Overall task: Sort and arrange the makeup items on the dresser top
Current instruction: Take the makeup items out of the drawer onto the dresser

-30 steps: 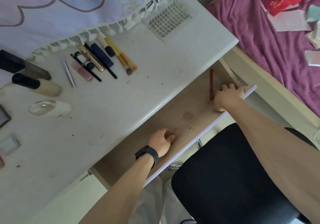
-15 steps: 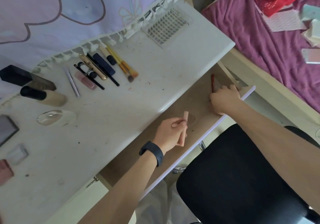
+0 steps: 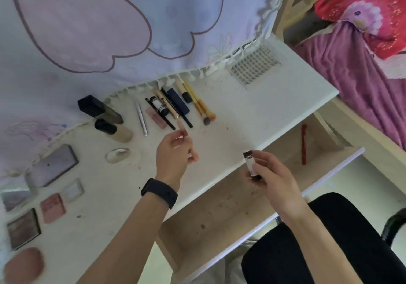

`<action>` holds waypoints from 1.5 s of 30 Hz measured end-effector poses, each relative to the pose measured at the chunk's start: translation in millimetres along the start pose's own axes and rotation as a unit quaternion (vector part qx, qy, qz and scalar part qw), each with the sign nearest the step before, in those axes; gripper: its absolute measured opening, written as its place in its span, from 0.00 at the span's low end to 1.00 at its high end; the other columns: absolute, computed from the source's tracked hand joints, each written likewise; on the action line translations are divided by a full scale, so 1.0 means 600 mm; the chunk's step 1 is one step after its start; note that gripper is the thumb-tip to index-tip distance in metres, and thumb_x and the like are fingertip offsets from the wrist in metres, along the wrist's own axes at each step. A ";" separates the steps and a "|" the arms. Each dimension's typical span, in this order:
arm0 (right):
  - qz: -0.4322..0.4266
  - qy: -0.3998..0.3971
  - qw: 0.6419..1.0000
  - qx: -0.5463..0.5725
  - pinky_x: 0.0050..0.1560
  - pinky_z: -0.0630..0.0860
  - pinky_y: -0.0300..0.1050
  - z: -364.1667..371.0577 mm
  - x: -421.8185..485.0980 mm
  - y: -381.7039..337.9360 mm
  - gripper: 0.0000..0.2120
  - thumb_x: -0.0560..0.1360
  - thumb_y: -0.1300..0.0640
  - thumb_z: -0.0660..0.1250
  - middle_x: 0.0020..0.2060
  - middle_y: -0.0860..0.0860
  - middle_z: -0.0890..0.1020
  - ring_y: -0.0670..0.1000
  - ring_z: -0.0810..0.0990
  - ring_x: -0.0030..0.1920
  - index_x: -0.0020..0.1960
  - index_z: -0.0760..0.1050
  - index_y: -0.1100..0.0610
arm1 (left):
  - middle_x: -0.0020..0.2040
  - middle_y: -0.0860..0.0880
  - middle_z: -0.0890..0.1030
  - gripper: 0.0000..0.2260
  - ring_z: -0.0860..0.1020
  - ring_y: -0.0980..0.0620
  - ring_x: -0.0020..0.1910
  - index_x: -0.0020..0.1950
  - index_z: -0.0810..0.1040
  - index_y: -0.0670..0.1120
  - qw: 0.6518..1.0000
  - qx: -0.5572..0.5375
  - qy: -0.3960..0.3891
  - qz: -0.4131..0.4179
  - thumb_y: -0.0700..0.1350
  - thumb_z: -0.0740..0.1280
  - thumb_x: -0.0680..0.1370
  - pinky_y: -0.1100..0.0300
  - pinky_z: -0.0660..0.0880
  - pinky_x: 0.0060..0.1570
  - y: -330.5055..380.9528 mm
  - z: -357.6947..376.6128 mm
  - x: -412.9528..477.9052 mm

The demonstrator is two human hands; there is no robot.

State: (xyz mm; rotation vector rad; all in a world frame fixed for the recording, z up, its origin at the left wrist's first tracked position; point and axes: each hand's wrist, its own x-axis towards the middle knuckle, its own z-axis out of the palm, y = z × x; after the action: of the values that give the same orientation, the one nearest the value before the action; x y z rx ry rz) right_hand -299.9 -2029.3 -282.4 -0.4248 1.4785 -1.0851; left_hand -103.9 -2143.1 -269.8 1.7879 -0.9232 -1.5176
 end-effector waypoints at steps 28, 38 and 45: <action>-0.294 0.014 0.708 -0.642 0.72 0.63 0.56 0.192 0.229 -0.032 0.25 0.83 0.47 0.54 0.81 0.47 0.55 0.53 0.58 0.77 0.80 0.59 0.48 | 0.81 0.40 0.42 0.30 0.39 0.48 0.80 0.80 0.49 0.42 0.821 0.530 0.133 0.165 0.50 0.55 0.82 0.51 0.37 0.77 0.013 -0.041 0.130; -0.316 -0.035 0.697 -0.643 0.73 0.62 0.52 0.168 0.235 -0.044 0.25 0.84 0.49 0.55 0.82 0.49 0.51 0.55 0.60 0.77 0.81 0.58 0.48 | 0.81 0.47 0.37 0.34 0.46 0.44 0.79 0.82 0.44 0.48 0.853 0.493 0.128 0.114 0.52 0.59 0.81 0.49 0.53 0.77 0.001 -0.020 0.100; -0.307 -0.010 0.821 -0.481 0.71 0.64 0.46 0.111 0.182 -0.040 0.24 0.83 0.54 0.61 0.81 0.44 0.55 0.54 0.65 0.75 0.78 0.64 0.45 | 0.81 0.43 0.50 0.31 0.46 0.44 0.80 0.81 0.54 0.49 0.808 0.541 0.110 0.204 0.52 0.62 0.80 0.47 0.50 0.78 -0.008 0.004 0.073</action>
State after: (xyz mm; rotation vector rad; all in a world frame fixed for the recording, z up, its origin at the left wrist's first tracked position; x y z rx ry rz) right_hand -272.8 -2151.6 -317.4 -1.7158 1.8528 -0.6938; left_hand -101.0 -2176.5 -298.7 2.1591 -2.1379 -0.4246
